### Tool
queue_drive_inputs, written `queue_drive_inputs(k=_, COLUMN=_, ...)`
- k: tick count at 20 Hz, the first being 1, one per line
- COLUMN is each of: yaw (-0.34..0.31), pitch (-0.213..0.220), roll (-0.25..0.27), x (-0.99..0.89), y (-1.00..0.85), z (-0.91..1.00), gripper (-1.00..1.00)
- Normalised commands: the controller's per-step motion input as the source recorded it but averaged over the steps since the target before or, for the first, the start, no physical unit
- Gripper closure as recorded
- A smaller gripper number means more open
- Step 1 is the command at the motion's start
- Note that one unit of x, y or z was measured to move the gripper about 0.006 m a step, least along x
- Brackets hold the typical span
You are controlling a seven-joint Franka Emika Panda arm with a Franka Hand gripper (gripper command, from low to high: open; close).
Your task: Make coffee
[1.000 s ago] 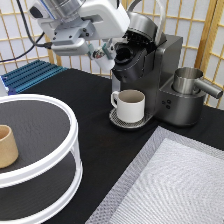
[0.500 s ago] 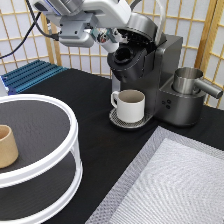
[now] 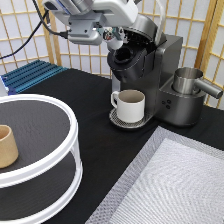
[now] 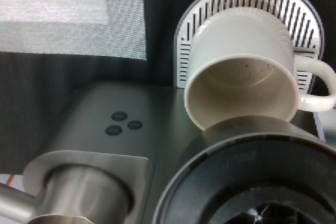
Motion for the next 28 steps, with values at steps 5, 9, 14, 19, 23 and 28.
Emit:
queue_drive_inputs(k=5, yaw=-0.029, pitch=0.016, roll=0.023, x=0.26, y=0.16, z=0.00, gripper=1.00)
queue_drive_inputs(k=9, yaw=-0.041, pitch=0.027, roll=0.028, x=0.39, y=0.13, z=0.07, gripper=1.00)
queue_drive_inputs(k=14, yaw=-0.035, pitch=0.027, roll=0.032, x=0.15, y=0.17, z=0.00, gripper=1.00)
queue_drive_inputs(k=19, yaw=-0.023, pitch=0.031, roll=0.019, x=0.19, y=0.24, z=0.16, gripper=1.00)
queue_drive_inputs(k=23, yaw=-0.038, pitch=0.028, roll=0.037, x=0.21, y=0.01, z=-0.01, gripper=1.00)
queue_drive_inputs(k=28, yaw=-0.044, pitch=0.020, roll=0.035, x=0.16, y=0.00, z=-0.14, gripper=1.00)
